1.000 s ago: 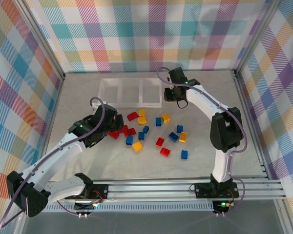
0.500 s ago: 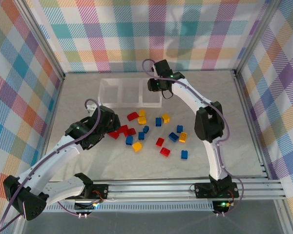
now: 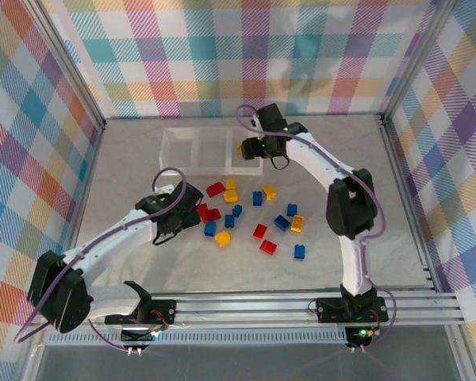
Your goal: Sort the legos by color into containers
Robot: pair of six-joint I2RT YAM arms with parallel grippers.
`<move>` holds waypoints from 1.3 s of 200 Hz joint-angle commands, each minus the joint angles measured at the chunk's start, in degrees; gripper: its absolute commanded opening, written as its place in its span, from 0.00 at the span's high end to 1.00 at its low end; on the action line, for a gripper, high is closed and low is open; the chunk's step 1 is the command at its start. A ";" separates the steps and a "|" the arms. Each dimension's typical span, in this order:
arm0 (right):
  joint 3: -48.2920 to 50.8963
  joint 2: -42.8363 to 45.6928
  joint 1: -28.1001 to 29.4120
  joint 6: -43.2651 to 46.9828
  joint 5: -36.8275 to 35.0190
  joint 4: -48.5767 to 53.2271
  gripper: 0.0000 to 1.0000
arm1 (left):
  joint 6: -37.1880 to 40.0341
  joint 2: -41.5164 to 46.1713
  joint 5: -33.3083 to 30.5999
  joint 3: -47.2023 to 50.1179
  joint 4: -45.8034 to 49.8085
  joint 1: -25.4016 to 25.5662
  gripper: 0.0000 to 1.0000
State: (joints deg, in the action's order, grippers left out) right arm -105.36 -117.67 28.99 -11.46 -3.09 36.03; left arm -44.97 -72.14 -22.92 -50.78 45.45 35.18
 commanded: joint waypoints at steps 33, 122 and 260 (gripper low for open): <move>17.50 18.14 0.14 -0.94 0.98 -6.12 0.22 | 1.58 -7.33 1.26 -0.98 -3.41 0.34 0.00; 32.28 32.46 0.19 -2.31 -1.33 -5.29 0.20 | 5.22 -21.39 5.51 -1.76 -11.64 -4.90 0.10; 37.60 37.11 0.16 -3.92 -2.00 -6.15 0.19 | 7.53 -24.24 5.47 0.31 -13.11 -9.77 0.53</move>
State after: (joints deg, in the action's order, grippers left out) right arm -68.25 -81.93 28.99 -14.57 -4.51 30.85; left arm -38.04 -95.31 -15.53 -52.31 29.80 26.72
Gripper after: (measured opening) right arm 0.806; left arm 0.497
